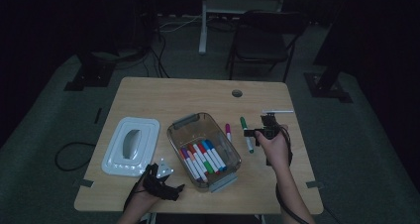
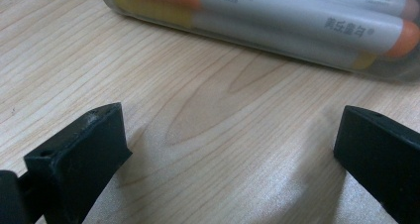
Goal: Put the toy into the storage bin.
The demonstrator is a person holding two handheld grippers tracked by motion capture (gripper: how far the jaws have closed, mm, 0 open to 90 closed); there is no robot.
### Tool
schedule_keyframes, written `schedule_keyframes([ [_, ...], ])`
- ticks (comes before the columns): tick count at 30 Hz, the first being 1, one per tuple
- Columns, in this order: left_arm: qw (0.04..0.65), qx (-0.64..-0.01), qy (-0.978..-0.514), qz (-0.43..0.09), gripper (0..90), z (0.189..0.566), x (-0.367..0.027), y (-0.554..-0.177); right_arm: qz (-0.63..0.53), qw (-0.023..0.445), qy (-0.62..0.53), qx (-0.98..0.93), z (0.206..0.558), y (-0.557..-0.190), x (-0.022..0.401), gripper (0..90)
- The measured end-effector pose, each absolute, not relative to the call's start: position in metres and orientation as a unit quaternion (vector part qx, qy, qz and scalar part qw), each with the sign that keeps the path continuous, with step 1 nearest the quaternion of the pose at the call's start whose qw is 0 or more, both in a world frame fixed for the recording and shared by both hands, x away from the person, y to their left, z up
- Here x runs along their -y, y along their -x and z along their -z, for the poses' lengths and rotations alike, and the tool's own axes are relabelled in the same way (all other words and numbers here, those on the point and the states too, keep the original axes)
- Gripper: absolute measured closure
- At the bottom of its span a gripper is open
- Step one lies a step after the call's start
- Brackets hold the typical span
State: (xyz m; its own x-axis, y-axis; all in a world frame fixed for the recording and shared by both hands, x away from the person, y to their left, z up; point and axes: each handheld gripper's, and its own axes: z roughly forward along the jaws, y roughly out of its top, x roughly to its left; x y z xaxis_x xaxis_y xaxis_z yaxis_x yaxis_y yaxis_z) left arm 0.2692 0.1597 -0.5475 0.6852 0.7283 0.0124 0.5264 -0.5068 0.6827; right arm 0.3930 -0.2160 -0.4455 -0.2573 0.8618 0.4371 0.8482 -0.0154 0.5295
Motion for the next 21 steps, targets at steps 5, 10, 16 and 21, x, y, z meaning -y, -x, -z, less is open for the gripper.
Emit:
schedule_keyframes([
  [5,0.335,-0.367,-0.855,-0.152,0.6,0.548,-0.160,-0.269,-0.413,0.004,-0.564,-0.715,0.407,-0.379,0.198,76.7],
  [10,0.335,-0.367,-0.855,-0.152,0.6,0.548,-0.160,-0.269,-0.428,-0.005,-0.537,-0.727,0.392,-0.371,0.182,76.7],
  [16,0.334,-0.367,-0.855,-0.151,0.6,0.547,-0.160,-0.269,-0.430,-0.025,-0.494,-0.755,0.383,-0.364,0.142,76.7],
  [21,0.334,-0.367,-0.855,-0.151,0.6,0.547,-0.160,-0.269,-0.425,-0.044,-0.476,-0.769,0.387,-0.363,0.118,76.7],
])
